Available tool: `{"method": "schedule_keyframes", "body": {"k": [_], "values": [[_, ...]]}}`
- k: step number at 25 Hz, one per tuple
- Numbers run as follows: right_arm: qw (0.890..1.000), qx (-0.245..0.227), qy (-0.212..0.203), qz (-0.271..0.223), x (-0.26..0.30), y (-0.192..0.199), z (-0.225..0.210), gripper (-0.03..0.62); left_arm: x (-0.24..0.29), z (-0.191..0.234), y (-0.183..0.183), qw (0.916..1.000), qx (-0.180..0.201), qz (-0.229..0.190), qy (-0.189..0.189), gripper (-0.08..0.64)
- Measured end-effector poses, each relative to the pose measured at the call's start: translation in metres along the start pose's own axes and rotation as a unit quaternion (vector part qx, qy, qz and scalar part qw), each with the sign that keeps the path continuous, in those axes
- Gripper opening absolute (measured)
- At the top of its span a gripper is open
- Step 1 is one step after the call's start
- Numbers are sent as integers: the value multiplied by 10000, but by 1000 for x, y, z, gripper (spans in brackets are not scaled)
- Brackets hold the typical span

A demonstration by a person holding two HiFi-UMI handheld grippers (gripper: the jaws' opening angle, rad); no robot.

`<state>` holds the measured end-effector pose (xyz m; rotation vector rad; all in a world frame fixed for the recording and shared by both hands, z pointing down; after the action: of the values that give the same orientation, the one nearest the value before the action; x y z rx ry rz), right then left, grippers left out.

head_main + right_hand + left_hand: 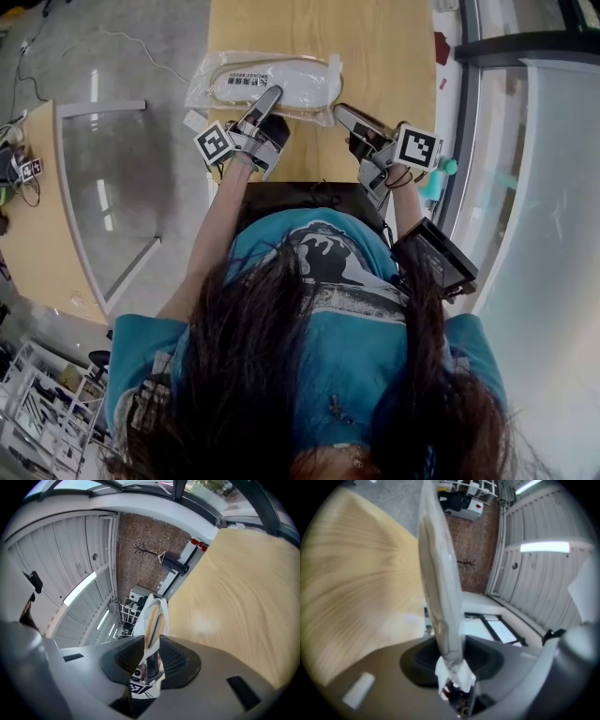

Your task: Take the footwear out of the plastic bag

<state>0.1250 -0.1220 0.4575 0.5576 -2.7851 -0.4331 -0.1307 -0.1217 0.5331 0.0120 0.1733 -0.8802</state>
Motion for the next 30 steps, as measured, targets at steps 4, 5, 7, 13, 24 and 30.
{"method": "schedule_keyframes", "body": {"k": [4, 5, 7, 13, 24, 30], "values": [[9993, -366, -51, -67, -5, -12, 11, 80, 0, -2, -3, 9999, 49, 97, -23, 129], [9993, -336, -180, -33, -3, -14, 14, 80, 0, -2, -3, 10000, -27, 82, 37, 129], [9991, -213, -357, 98, 2, -12, 17, 80, 1, -5, -2, 9998, -157, 46, 110, 129], [9983, -122, -422, 395, 8, -3, 15, 80, 3, -6, 1, 9968, -717, -13, 349, 119], [9985, 30, -440, 311, 6, -1, 8, 105, 3, -9, 4, 9900, -1247, -62, 653, 106], [9984, -405, -300, 262, 4, -9, 17, 115, 4, -11, 2, 9961, -661, 289, 515, 103]]}}
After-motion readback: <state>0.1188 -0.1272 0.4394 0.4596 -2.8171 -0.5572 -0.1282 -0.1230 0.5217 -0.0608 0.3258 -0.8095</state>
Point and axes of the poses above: the fingertips, and each gripper's own axes: x forward along the fingers, z to its left, y out of its underside, the point moved 9 cm from there along -x, backward along the fingers, and after that the axes turned 1 degree about z, right-handed, at the moved point
